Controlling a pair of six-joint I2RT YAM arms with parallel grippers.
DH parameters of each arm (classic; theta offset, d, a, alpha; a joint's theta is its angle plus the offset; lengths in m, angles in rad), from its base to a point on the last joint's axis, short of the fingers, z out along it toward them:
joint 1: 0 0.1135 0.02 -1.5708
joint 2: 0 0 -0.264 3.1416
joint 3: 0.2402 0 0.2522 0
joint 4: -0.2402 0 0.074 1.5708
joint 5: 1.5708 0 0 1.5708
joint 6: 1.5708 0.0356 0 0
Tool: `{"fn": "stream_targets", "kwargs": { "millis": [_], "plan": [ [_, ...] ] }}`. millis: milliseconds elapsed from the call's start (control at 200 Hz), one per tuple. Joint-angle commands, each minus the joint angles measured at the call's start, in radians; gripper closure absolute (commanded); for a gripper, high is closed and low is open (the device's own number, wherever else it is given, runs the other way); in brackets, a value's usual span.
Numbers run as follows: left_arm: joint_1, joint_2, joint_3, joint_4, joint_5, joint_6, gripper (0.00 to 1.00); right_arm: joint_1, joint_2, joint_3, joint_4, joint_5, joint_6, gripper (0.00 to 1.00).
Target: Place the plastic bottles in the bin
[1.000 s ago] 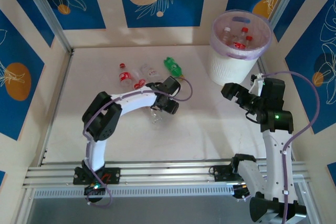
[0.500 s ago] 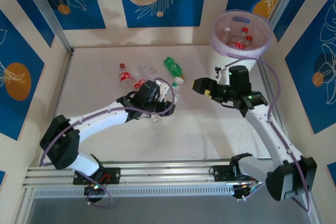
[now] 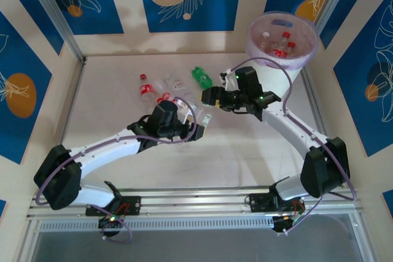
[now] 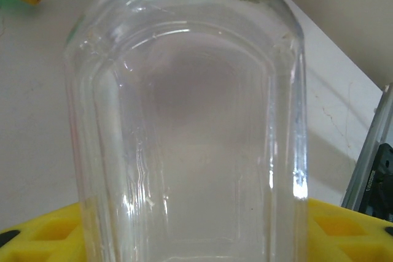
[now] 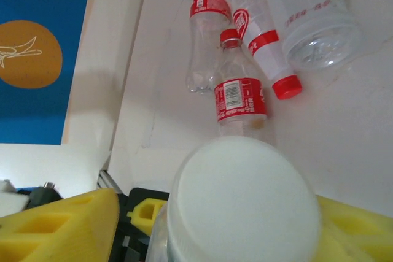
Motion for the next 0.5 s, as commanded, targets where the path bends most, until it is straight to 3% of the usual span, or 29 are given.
{"fn": "stream_targets", "kwargs": {
  "millis": [0, 90, 270, 425, 495],
  "plan": [
    [-0.006, -0.010, -0.004, 0.062, 0.027, -0.008, 0.41, 0.009, 0.021, 0.029, 0.010, -0.015, -0.006, 0.39],
    [-0.007, -0.008, -0.001, 0.062, 0.023, -0.005, 0.41, 0.011, 0.027, 0.026, 0.011, -0.012, -0.004, 0.55],
    [-0.007, 0.002, 0.007, 0.052, 0.010, -0.004, 0.39, 0.011, 0.017, 0.025, 0.008, 0.013, -0.004, 0.73],
    [-0.006, 0.004, 0.004, 0.057, 0.005, -0.006, 0.33, 0.009, 0.021, 0.030, 0.004, 0.014, -0.008, 0.76],
    [-0.006, 0.002, 0.002, 0.056, 0.002, -0.007, 0.20, 0.009, 0.018, 0.029, 0.005, 0.019, -0.008, 0.77]
  ]
}}
